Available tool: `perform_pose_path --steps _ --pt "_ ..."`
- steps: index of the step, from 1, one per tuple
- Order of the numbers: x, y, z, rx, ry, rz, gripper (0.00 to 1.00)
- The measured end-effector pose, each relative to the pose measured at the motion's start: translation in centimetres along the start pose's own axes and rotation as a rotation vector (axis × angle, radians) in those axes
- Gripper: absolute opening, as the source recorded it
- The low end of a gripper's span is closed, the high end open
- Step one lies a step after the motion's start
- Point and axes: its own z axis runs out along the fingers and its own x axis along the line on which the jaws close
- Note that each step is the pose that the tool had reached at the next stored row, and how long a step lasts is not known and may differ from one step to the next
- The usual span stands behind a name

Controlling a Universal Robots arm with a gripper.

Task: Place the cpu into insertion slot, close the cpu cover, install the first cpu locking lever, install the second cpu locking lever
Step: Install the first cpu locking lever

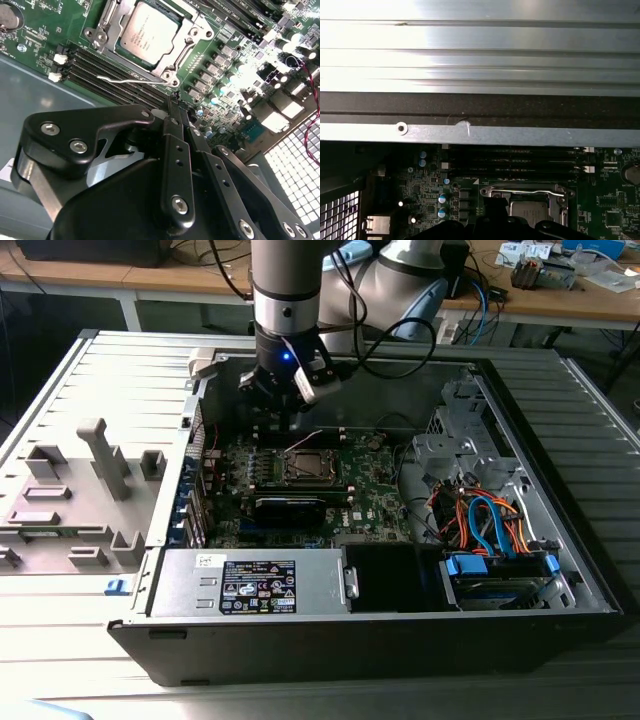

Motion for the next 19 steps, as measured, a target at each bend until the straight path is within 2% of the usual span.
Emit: perform_pose_path --steps 8,19 --pt "-0.05 0.0 0.07 0.0 0.0001 0.0 0.11" --pt "-0.52 -0.04 0.43 0.0 0.0001 0.0 0.11"
